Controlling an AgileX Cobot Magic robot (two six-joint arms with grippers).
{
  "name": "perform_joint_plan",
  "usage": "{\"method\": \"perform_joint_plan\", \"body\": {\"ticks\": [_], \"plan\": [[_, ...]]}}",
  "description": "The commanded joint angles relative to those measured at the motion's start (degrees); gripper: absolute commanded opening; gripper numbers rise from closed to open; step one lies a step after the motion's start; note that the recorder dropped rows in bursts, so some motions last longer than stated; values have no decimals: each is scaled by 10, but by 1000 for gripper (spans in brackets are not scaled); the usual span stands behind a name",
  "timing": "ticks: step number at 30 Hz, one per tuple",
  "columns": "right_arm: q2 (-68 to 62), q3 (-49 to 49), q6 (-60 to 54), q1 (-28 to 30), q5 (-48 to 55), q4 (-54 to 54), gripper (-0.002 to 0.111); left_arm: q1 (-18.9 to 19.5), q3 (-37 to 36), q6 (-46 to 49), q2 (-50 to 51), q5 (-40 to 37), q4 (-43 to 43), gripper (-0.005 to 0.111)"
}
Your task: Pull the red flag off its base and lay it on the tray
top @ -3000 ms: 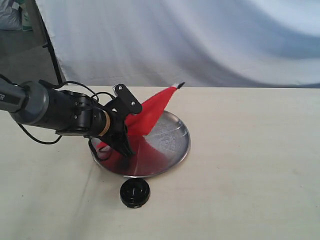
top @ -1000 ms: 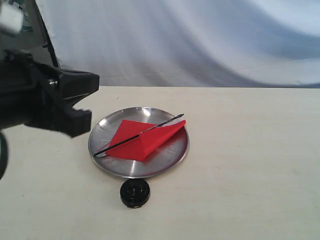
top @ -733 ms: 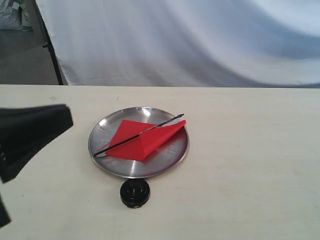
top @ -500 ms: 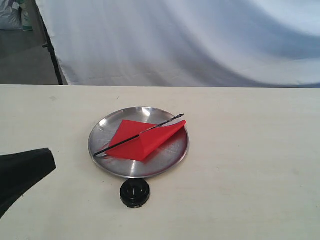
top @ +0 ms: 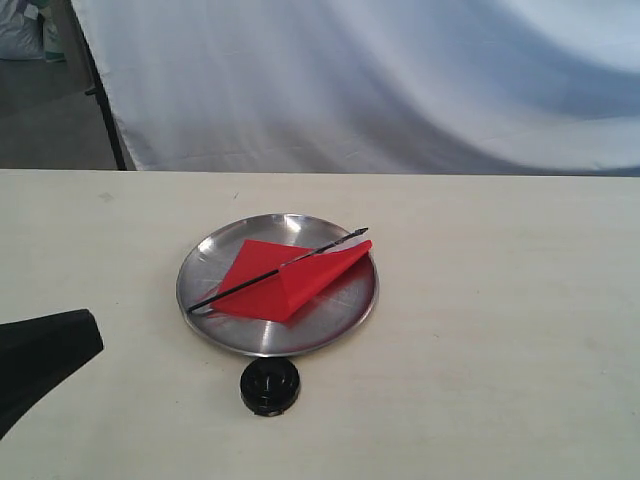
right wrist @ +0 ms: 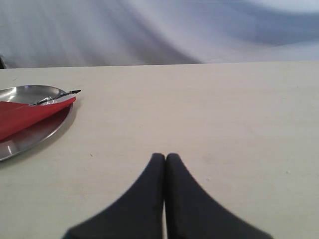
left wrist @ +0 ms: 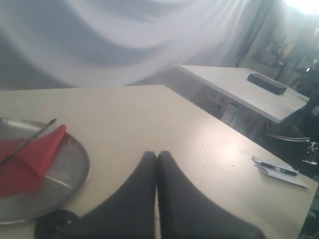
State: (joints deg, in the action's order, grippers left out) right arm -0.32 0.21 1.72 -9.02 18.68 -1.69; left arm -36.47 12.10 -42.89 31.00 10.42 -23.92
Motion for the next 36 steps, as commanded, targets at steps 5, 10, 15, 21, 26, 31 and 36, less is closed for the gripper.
{"method": "perform_joint_plan", "body": {"ticks": [5,10,15,21,26,31,36], "plan": [[3,-2,1,-1,-3,1,0,1,-8,-4,-46,-159,4,0],[3,-2,1,-1,-3,1,0,29,-81,7,-120,-64,-34,0],[3,-2,1,-1,-3,1,0,74,-121,11,-194,6,-60,0],[3,-2,1,-1,-3,1,0,130,-121,-37,-253,-54,-59,0],[3,-2,1,-1,-3,1,0,168,-121,-105,-310,-296,-51,0],[3,-2,1,-1,-4,1,0,185,-121,-94,-310,-321,-44,0],[3,-2,1,-1,-4,1,0,185,-121,-82,-310,-314,-34,0]]}}
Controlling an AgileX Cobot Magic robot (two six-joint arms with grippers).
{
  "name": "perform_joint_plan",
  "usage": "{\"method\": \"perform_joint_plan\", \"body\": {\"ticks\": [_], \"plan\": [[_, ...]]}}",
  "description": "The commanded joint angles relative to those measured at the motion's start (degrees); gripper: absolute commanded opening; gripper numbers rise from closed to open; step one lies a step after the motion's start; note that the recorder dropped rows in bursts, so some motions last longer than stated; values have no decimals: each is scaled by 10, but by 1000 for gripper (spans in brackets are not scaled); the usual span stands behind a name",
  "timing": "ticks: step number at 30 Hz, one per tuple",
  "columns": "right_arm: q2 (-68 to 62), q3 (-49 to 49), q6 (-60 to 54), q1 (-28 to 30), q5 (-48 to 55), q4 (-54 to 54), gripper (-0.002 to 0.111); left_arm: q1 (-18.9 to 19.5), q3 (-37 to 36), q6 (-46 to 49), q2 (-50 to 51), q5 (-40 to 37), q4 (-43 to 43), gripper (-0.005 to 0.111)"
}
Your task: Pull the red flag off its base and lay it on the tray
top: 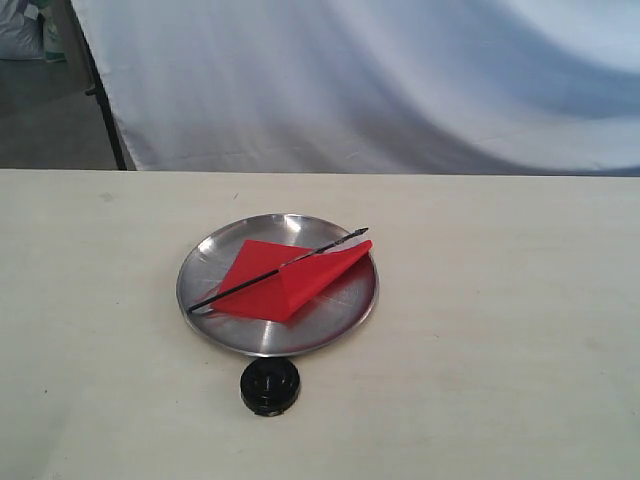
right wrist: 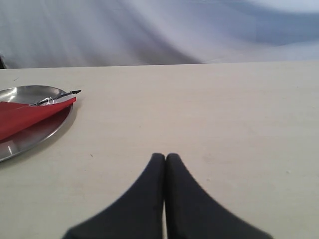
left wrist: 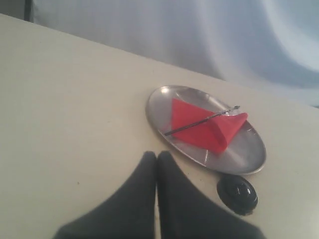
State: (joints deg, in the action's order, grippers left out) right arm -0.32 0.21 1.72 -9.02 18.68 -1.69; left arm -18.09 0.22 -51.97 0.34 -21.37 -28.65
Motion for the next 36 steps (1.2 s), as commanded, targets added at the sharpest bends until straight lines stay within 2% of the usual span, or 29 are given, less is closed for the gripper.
{"method": "perform_joint_plan", "body": {"ticks": [1,3,5,6,8,13,29,33,36], "plan": [[3,-2,1,-1,-4,1,0,1,-2,48,-3,7,48,0],[3,-2,1,-1,-4,1,0,1,-2,257,-3,43,210,0],[3,-2,1,-1,-4,1,0,1,-2,433,-3,61,336,0],[3,-2,1,-1,-4,1,0,1,-2,503,-3,64,394,0],[3,-2,1,-1,-4,1,0,1,-2,570,-3,61,453,0],[3,-2,1,-1,-4,1,0,1,-2,584,-3,33,444,0],[3,-2,1,-1,-4,1,0,2,-2,584,-3,15,420,0],[3,-2,1,-1,-4,1,0,39,-2,584,-3,13,413,0],[3,-2,1,-1,-4,1,0,86,-2,584,-3,13,411,0]]}}
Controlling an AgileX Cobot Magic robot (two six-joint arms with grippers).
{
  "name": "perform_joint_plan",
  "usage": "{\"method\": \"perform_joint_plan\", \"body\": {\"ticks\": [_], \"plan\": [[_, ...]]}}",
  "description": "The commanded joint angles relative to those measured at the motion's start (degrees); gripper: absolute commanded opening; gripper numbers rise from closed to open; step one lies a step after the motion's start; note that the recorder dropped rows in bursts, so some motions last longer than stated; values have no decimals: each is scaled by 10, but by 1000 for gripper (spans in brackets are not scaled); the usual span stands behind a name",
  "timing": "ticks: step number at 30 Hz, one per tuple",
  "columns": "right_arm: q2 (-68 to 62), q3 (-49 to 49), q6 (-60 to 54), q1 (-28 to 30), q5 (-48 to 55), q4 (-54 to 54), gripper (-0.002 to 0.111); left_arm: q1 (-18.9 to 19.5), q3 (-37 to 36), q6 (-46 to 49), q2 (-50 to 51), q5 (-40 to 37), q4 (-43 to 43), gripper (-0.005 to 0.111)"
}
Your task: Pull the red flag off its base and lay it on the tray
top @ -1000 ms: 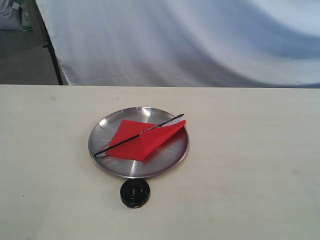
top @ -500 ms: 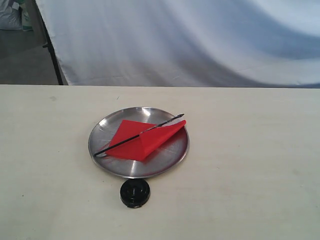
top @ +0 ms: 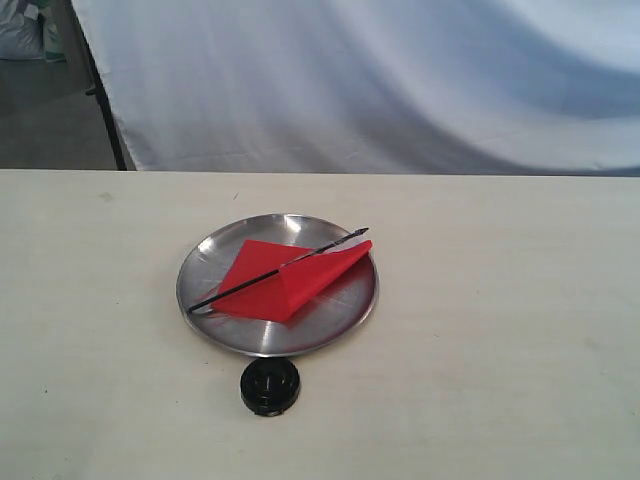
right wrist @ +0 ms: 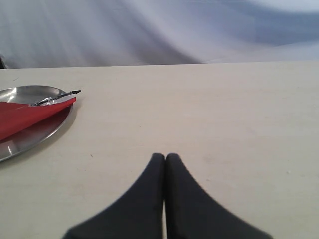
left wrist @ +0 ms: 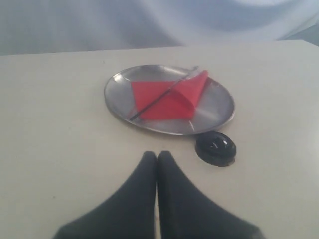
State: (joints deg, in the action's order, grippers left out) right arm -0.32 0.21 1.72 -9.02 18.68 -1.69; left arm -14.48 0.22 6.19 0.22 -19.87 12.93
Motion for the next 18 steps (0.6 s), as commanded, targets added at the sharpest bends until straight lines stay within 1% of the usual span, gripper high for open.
{"method": "perform_joint_plan", "body": {"ticks": [1,4,8,16,18], "plan": [[3,-2,1,-1,-4,1,0,67,-2,3,-2,-2,-5,0],[3,-2,1,-1,-4,1,0,110,-2,3,-2,-2,-5,0],[3,-2,1,-1,-4,1,0,155,-2,3,-2,-2,-5,0],[3,-2,1,-1,-4,1,0,190,-2,0,-2,-2,-6,0],[3,-2,1,-1,-4,1,0,192,-2,0,-2,-2,-6,0]]}}
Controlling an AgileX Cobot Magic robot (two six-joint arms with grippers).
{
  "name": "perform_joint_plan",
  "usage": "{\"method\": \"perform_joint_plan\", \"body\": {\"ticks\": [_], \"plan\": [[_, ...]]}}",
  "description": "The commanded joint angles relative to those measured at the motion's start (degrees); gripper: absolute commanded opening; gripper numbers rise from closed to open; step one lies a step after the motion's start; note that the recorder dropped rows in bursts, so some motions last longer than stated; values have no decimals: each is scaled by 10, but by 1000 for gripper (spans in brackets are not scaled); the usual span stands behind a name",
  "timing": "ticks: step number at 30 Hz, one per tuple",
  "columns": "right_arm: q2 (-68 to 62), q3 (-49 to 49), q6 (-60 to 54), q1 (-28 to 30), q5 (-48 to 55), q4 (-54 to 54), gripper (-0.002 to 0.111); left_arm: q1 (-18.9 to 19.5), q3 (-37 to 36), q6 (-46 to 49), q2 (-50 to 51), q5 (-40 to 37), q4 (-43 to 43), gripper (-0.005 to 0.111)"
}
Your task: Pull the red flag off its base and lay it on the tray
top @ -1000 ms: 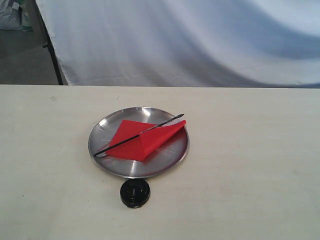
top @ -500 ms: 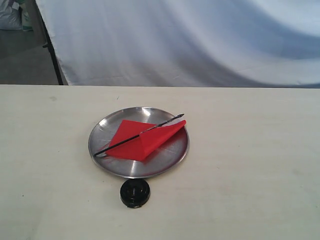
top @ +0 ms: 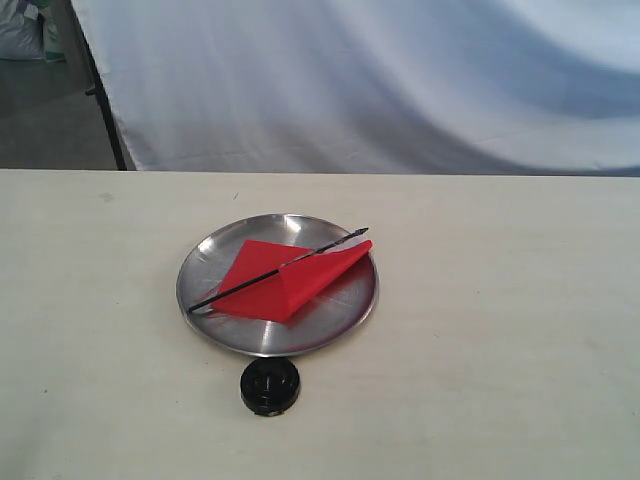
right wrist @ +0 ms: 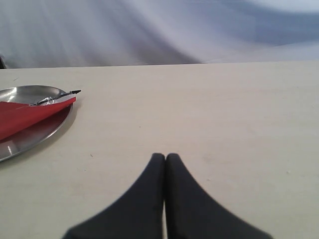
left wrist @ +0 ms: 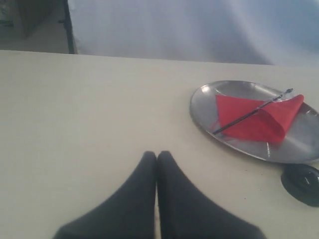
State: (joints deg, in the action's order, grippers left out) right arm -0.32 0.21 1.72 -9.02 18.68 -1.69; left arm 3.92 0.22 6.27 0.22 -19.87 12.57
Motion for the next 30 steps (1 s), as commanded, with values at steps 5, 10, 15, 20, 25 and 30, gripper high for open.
{"method": "perform_joint_plan", "body": {"ticks": [5,10,15,20,25,30], "plan": [[3,-2,1,-1,-4,1,0,9,-2,0,-2,-2,-2,0],[3,-2,1,-1,-4,1,0,9,-2,-3,-2,-2,-1,0],[3,-2,1,-1,-4,1,0,9,-2,-28,-2,-2,-1,0],[3,-2,1,-1,-4,1,0,9,-2,-29,-2,-2,-2,0],[3,-2,1,-1,-4,1,0,9,-2,-29,-2,-2,-2,0],[3,-2,1,-1,-4,1,0,9,-2,-29,-2,-1,-5,0]]}}
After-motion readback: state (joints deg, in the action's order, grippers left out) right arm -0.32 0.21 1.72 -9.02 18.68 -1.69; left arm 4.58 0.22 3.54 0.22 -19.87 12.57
